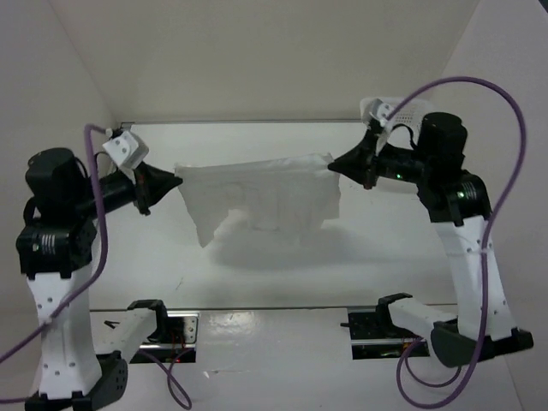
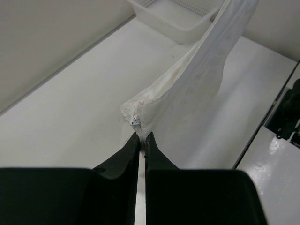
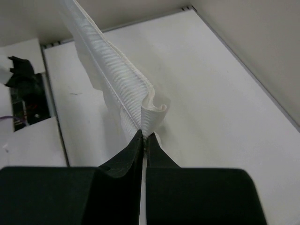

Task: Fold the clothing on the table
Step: Flatten the skirt out

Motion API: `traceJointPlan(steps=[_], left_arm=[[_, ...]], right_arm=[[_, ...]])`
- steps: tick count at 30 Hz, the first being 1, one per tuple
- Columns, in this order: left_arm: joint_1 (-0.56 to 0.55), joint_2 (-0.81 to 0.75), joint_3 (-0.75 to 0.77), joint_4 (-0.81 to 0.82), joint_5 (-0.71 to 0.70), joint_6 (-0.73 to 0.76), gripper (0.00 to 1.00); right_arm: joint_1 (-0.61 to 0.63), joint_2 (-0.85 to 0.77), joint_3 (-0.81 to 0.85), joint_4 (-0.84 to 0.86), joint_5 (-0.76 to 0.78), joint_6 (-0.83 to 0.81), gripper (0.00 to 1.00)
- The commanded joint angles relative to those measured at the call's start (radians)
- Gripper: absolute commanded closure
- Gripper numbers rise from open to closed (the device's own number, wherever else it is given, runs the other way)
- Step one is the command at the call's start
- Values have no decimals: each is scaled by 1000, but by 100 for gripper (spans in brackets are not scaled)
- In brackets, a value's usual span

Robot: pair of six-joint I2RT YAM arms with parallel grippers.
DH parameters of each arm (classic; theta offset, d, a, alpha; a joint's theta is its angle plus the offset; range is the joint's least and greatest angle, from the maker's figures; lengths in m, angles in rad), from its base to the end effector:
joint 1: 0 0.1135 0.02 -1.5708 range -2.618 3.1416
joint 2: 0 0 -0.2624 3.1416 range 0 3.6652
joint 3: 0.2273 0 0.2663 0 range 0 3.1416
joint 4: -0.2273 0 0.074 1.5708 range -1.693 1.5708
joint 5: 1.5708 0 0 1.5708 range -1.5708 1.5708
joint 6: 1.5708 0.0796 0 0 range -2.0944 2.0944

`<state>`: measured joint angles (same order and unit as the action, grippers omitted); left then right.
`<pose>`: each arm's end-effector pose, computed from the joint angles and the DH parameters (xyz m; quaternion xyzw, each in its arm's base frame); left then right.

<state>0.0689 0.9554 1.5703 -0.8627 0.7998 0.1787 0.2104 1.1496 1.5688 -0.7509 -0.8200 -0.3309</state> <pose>0.1749 -0.0452 0.4947 0.2787 0.7126 -0.2350 0.5994 0.2290 0.1084 0.4716 -0.4227 0.6576 0.2919 0.5511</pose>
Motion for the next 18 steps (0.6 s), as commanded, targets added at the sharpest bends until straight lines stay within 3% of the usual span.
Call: traceJointPlan(steps=[1,10,18], left_arm=[[120,-154,2,-21,-21,50,96],[204,-363,-133,-45,105,27,93],[204,-226,-171,-36,119,27,88]], right_arm=[[-156,-114,-21,-161,-25,-83,100],[-273,-284,-102,-202,-157,-83,100],[-296,-208,-136,-148,-127,-31,100]])
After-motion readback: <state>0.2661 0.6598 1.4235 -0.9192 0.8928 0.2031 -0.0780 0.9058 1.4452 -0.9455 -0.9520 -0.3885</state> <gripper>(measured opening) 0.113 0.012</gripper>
